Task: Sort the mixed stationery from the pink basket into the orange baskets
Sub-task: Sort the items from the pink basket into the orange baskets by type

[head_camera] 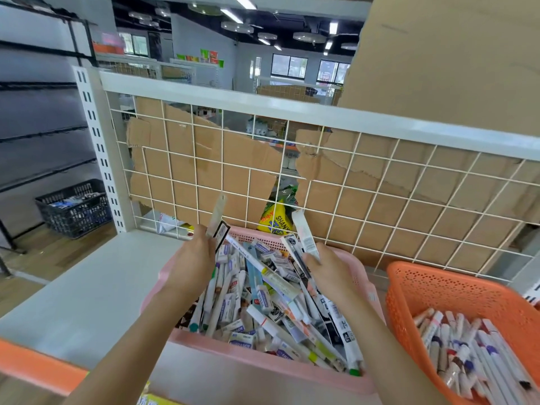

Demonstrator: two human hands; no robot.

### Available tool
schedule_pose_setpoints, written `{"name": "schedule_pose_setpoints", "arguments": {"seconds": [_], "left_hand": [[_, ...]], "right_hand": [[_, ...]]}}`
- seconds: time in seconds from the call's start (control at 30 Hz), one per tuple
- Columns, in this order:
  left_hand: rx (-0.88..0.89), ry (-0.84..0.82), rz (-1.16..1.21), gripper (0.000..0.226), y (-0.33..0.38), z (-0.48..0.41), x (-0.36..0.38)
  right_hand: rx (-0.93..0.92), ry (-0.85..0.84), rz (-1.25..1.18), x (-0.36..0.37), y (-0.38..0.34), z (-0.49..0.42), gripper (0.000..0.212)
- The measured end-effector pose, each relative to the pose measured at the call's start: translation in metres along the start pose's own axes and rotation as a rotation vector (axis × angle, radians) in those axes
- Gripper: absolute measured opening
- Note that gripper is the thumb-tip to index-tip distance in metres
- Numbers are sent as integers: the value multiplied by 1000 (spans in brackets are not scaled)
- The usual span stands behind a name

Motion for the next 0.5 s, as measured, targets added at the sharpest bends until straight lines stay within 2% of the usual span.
{"name": "schedule_pose_setpoints", "arguments": {"seconds": [0.1, 0.3, 0.5], "left_hand": [[11, -34, 177, 23, 1, 0, 1], [25, -105, 625, 30, 2, -3, 2], [94, -87, 726, 30, 18, 10, -10]], "right_hand": [[-44, 9, -62, -5, -6, 3, 31], [-99, 112, -75, -26, -10, 19, 30], [-51, 294, -38, -61, 11, 49, 31]]}}
Point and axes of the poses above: each hand's wrist, its own z-axis away from the middle knuckle, its own x-axis out of the palm, y = z × x, the point moved 6 cm from there along -z, towards the middle knuckle, and after that the axes turned 15 degrees about -y, right-handed, at the moved point
